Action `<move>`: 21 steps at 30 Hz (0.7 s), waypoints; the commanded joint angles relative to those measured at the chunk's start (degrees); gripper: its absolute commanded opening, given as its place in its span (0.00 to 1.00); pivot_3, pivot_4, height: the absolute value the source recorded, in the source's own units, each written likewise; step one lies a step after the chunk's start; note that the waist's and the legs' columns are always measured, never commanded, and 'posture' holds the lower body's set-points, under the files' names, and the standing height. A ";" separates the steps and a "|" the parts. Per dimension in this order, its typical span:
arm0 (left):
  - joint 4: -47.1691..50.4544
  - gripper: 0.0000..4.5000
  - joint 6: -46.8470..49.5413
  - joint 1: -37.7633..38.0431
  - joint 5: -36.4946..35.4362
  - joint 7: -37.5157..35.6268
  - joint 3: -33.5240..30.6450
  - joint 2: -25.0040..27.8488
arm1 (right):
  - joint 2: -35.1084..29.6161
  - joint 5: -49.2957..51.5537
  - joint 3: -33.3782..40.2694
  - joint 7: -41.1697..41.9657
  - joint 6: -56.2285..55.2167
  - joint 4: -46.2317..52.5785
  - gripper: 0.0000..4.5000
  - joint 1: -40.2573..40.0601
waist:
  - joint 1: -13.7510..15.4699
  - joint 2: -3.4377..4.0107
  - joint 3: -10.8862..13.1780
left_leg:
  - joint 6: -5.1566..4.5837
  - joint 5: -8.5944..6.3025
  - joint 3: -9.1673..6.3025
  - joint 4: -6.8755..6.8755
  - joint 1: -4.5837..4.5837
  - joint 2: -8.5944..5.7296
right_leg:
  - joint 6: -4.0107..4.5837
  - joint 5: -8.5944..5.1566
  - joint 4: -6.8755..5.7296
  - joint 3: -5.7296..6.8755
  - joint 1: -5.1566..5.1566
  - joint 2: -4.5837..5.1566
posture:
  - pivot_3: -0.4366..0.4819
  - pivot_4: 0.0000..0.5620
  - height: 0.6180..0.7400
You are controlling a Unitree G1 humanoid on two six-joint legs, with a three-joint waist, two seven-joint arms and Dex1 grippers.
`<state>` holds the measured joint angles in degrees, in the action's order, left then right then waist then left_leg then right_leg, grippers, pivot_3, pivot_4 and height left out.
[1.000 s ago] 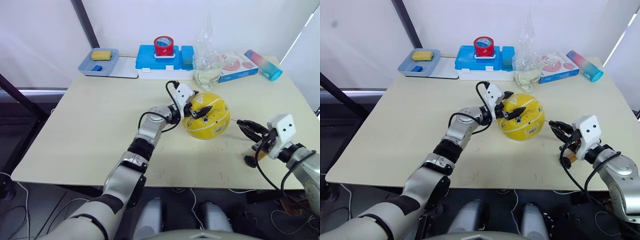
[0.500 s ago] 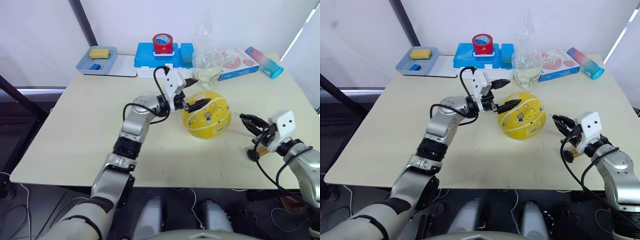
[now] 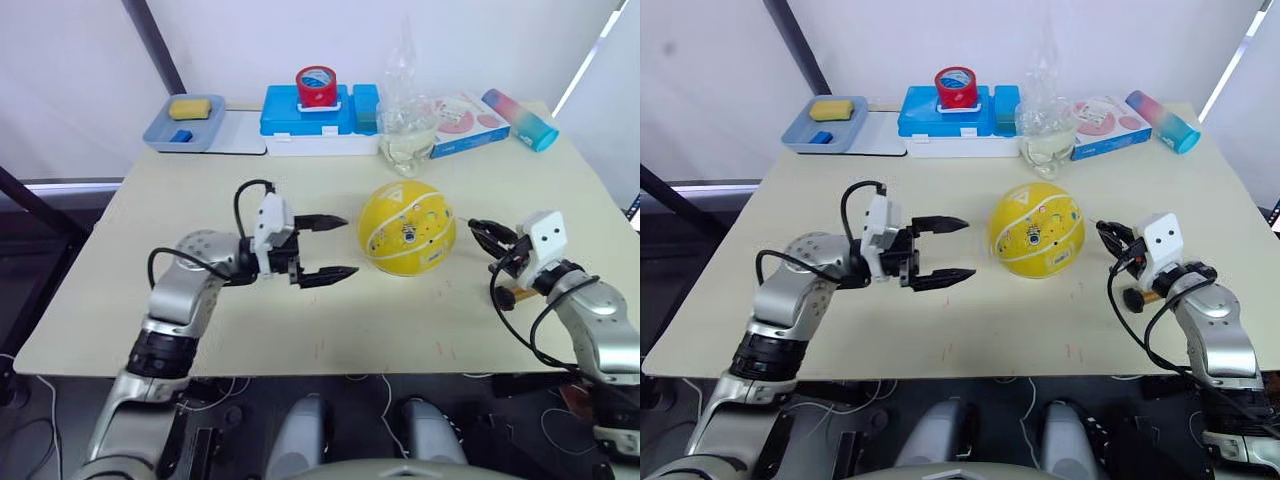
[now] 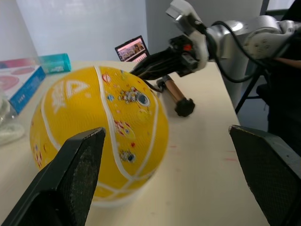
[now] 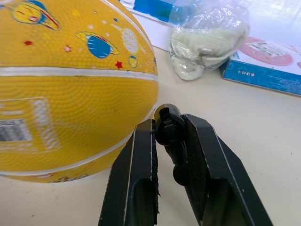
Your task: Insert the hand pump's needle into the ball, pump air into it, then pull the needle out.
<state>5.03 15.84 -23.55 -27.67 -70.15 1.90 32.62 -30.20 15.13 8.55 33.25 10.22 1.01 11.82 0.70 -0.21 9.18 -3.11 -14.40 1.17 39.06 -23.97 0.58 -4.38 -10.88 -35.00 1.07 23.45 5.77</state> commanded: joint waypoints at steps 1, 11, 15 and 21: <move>3.21 1.00 -2.36 6.35 -4.12 -5.27 -5.24 4.21 | 0.17 -1.66 0.24 -1.47 -1.87 -0.36 0.07 2.82 | -0.46 0.03 0.01 | 0.00 0.00 0.05 0.00 0.00 0.01 | 0.00 0.00 0.00 -0.05 0.03 -0.01 | 0.48 0.27 1.00; 4.54 1.00 -6.22 17.26 -6.83 -9.27 -12.46 9.65 | 1.37 -3.24 -0.49 -2.08 -3.86 -6.45 0.07 7.58 | -1.08 0.05 0.07 | 0.01 0.00 0.16 -0.18 0.02 0.03 | 0.01 0.00 0.01 -0.21 0.18 -0.05 | 0.48 0.27 1.00; 5.82 1.00 -6.67 18.86 -6.92 -8.70 -12.61 9.19 | 0.94 -4.16 -0.77 -1.89 -4.12 -8.22 0.07 8.15 | -1.30 0.07 0.08 | 0.01 0.00 0.17 -0.19 0.02 0.03 | 0.01 0.00 0.00 -0.26 0.19 -0.08 | 0.48 0.27 1.00; 6.56 1.00 -6.86 19.20 -7.42 -7.94 -12.21 8.74 | 0.36 -5.03 -0.43 -1.70 -4.32 -8.64 0.60 7.47 | -1.33 0.08 0.08 | 0.01 0.00 0.19 -0.21 0.03 0.03 | 0.01 0.00 0.00 -0.27 0.19 -0.09 | 0.48 0.27 1.00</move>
<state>9.65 9.61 -4.24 -33.84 -78.28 -9.17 41.24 -28.94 9.93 7.15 31.53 7.23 -8.85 19.13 -0.63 -0.13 9.26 -3.10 -14.40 1.37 38.85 -23.93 0.61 -4.37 -10.87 -35.00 0.80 23.64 5.68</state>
